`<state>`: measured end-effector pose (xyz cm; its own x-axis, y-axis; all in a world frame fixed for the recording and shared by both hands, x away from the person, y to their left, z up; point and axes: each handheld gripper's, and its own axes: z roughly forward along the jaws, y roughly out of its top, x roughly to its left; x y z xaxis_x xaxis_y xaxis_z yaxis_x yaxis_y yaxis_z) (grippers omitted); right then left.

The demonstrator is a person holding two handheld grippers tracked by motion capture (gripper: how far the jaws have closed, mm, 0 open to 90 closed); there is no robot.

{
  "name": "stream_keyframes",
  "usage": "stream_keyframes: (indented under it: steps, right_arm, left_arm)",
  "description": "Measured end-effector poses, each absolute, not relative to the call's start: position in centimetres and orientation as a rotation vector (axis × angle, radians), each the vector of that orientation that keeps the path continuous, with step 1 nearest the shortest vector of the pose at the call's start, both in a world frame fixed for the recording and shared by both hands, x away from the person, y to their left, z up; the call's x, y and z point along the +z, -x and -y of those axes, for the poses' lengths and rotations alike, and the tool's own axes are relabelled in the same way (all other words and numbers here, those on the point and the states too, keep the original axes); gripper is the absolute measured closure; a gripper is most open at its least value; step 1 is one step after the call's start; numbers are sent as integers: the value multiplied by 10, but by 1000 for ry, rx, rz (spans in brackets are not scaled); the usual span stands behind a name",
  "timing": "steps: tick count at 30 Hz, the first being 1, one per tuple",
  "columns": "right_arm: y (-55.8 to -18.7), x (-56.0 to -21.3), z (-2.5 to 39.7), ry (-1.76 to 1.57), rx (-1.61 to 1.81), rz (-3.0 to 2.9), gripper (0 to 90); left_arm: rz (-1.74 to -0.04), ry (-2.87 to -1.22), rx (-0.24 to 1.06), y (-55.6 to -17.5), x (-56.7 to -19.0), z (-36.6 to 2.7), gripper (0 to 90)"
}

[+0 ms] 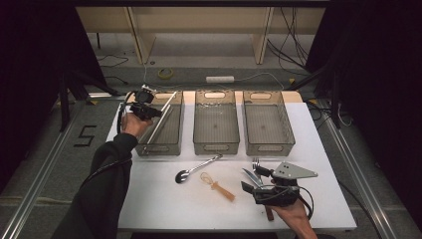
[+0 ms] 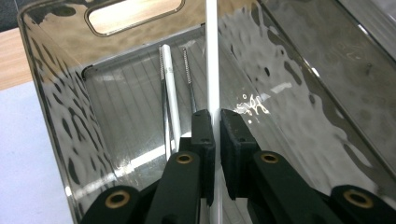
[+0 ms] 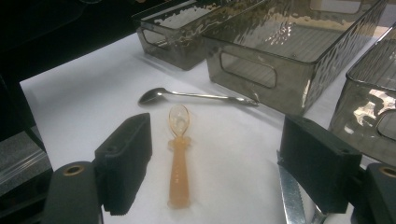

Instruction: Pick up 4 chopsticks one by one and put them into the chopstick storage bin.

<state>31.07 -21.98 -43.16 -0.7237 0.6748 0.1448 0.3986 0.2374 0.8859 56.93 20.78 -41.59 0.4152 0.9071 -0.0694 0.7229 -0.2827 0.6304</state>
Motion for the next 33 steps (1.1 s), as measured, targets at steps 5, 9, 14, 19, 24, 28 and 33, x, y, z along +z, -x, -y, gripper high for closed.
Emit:
stream_keyframes:
  steps: [5, 9, 14, 19, 24, 28, 33]
  right_arm:
    - [-311, -431, 220, -1001, 1481, -2249, 263]
    - [-310, -431, 220, -1007, 1481, -2245, 262]
    - [-310, -431, 220, -1004, 1483, -2244, 262]
    - [-310, -431, 220, -1003, 1479, -2245, 263]
    - [-310, -430, 218, -1000, 1473, -2252, 262]
    - [-308, -429, 217, -984, 1478, -2254, 263]
    - [-308, -428, 218, -988, 1476, -2252, 262]
  left_arm:
    - [-1403, -2094, 389, -570, -422, -205, 832]
    - [-1397, -2076, 377, -568, -420, -204, 754]
    - [-1355, -2068, 313, -556, -413, -201, 614]
    - [-1301, -2016, 260, -530, -403, -200, 483]
    - [-1274, -2013, 228, -510, -400, -197, 381]
    - [-1242, -2037, 222, -496, -397, -191, 329]
    - [-1211, -2058, 238, -481, -396, -185, 287]
